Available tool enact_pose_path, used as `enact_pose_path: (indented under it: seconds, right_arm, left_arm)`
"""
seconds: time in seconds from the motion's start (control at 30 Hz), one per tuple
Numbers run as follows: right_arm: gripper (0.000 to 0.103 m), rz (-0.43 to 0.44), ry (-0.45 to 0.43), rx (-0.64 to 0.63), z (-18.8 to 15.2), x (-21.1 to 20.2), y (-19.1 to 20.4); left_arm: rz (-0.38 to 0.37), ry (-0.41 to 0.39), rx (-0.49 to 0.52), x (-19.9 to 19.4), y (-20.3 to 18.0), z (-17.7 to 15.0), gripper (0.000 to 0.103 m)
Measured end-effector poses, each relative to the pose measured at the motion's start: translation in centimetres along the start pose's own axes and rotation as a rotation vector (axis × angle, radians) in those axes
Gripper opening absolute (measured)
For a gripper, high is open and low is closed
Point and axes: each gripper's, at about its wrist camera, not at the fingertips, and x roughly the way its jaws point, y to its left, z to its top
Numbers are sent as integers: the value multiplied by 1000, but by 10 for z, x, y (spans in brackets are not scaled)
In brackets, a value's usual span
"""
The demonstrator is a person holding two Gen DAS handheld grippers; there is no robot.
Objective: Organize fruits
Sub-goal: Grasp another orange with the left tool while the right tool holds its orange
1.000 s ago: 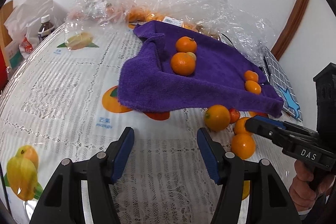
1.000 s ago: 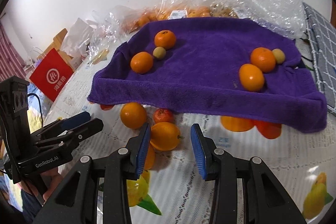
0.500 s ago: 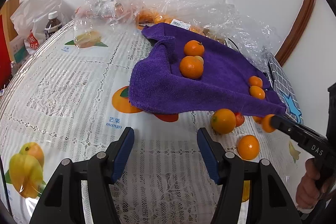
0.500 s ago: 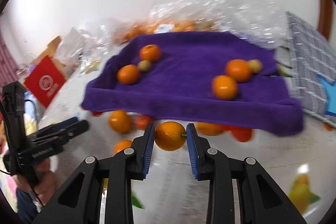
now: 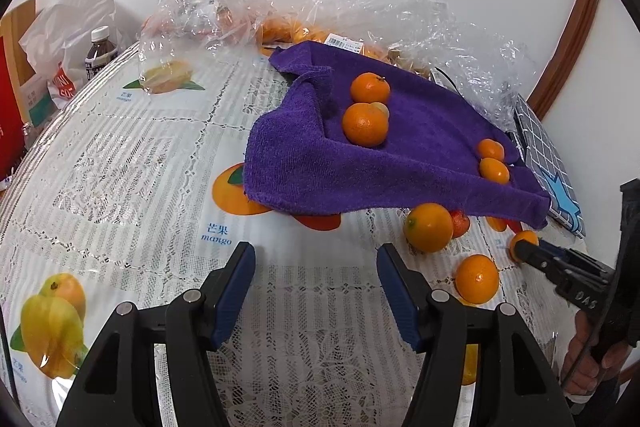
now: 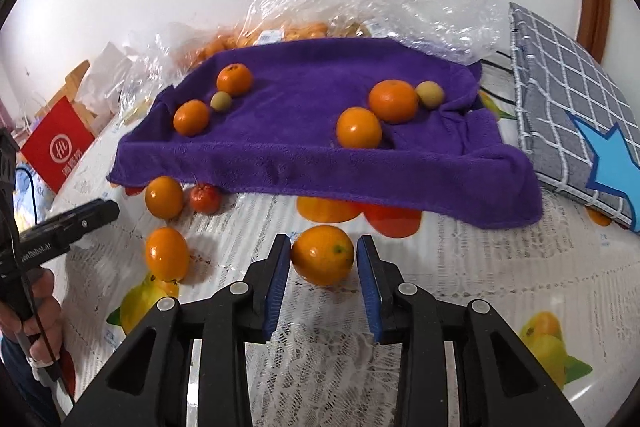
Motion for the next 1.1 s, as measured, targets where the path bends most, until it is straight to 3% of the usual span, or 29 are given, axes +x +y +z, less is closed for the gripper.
enact_pose_path:
  seconds: [0.13,0.4,0.6,0.73,0.87,0.93,1.03,1.1]
  right_arm:
    - [33,-44,3,-41,-3,7,6]
    - [33,-25,-29,-19,-6,-3,-4]
    - [33,-39,-54,4,-14,-17,-17]
    - [33,-36,-53,17,-24,-23,-34]
    - [33,-19,-82,70,-27,-32,-56]
    - [33,-12,-86,82,-28,-34,-62]
    - [33,70,-80,126,-29,-34,-73]
    - [33,89,-70,140,-29,-32,-76]
  left_arm:
    - [-1,3,8,1,-1,0,64]
    - [21,18,46,3,-9,0,71]
    - [-12,32,-5,0,-9,2,69]
    - [-130,66,-7,-1,-31,6,69]
    - [-87,44,44,6,-56,12,69]
    - [-101,56,17,15,-62,17,66]
    - [-83,61,29,23,-67,19,61]
    - [-61,53,47,28,-67,20,48]
